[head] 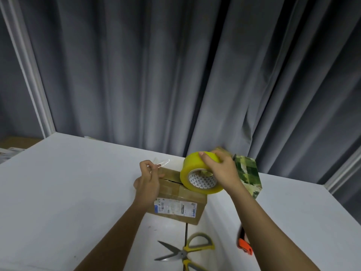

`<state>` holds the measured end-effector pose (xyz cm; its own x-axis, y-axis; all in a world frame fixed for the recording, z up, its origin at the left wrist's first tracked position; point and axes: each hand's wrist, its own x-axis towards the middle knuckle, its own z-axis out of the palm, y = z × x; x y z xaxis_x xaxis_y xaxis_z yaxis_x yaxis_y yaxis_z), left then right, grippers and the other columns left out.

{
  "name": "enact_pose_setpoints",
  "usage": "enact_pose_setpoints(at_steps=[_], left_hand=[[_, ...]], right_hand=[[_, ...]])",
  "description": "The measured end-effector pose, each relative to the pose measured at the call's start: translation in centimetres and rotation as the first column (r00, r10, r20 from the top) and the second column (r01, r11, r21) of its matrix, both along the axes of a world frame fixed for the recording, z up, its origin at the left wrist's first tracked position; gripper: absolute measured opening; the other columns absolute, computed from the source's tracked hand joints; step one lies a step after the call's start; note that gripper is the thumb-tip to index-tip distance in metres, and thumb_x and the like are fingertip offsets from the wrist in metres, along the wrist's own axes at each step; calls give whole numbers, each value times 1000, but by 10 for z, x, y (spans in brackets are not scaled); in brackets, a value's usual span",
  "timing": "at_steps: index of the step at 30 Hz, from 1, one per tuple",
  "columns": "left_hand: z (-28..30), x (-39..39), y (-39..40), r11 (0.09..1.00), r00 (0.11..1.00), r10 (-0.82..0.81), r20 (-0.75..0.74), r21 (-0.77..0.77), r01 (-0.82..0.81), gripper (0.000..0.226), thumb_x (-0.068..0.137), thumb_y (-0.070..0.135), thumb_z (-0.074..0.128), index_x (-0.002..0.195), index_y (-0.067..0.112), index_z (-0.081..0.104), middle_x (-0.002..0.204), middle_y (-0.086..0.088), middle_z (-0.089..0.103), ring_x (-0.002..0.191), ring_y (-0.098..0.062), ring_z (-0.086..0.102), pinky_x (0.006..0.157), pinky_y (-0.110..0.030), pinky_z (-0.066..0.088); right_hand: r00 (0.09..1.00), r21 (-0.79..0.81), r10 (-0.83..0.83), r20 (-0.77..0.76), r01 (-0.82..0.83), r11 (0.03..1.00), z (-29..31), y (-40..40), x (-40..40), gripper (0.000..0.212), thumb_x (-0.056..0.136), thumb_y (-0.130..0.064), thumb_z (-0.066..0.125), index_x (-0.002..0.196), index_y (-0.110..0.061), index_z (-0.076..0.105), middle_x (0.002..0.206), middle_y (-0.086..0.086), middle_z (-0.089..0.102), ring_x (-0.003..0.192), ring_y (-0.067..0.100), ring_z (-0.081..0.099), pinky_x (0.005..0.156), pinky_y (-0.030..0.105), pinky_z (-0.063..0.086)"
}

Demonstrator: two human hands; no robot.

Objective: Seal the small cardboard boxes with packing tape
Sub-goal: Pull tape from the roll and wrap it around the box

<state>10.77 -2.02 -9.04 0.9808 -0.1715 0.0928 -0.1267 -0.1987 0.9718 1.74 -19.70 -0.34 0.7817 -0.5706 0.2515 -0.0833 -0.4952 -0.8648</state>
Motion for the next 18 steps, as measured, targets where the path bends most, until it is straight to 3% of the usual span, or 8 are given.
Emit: enact_pose_setpoints(at_steps=[2, 5, 9, 12, 16, 18], left_hand=[[-2, 0, -4, 997, 991, 44, 123, 54, -50, 8, 101, 38, 26, 104, 32, 31, 92, 4, 58, 90, -14, 50, 86, -37, 42], [-1, 9, -8, 997, 974, 44, 223, 53, -58, 11, 100, 34, 28, 108, 28, 33, 104, -3, 57, 93, -15, 48, 70, -19, 39], [-9, 17, -14, 994, 978, -16, 209, 108, -7, 13, 100, 37, 27, 109, 27, 30, 100, 1, 67, 77, -9, 61, 59, -11, 41], [-15, 18, -17, 986, 977, 51, 208, 145, -82, 17, 98, 41, 25, 108, 28, 29, 95, 2, 68, 68, -8, 60, 55, -13, 40], [-15, 14, -21, 978, 969, 100, 228, 157, -138, 44, 87, 55, 16, 115, 24, 32, 91, 6, 66, 64, -7, 58, 54, -13, 38], [-17, 13, -22, 980, 967, 111, 231, 135, -145, 40, 88, 54, 16, 112, 26, 31, 92, 9, 66, 64, -6, 58, 54, -12, 36]], right_hand=[[1000, 12, 14, 0, -14, 1000, -1, -2, -2, 31, 79, -52, 68, 81, -21, 66, 66, -22, 64, 64, -10, 60, 47, 4, 39], [999, 3, 33, -23, -33, 999, 1, 0, -2, 28, 80, -52, 67, 82, -24, 64, 67, -31, 62, 62, -14, 59, 47, 2, 39], [999, -55, 0, -40, -2, 998, 1, 1, 0, 27, 80, -55, 65, 79, -29, 63, 72, -35, 60, 69, -17, 56, 52, 12, 40], [1000, -73, 1, -27, -3, 997, 0, -1, 1, 27, 79, -56, 66, 77, -29, 64, 74, -32, 61, 72, -15, 56, 57, 19, 40], [1000, -151, 4, -23, -7, 988, 5, -5, 3, 28, 77, -56, 67, 70, -29, 63, 74, -30, 60, 74, -13, 55, 59, 23, 44], [999, -196, 8, -40, -16, 980, 7, -6, 4, 27, 76, -56, 67, 68, -31, 63, 71, -27, 60, 74, -12, 55, 60, 23, 45]])
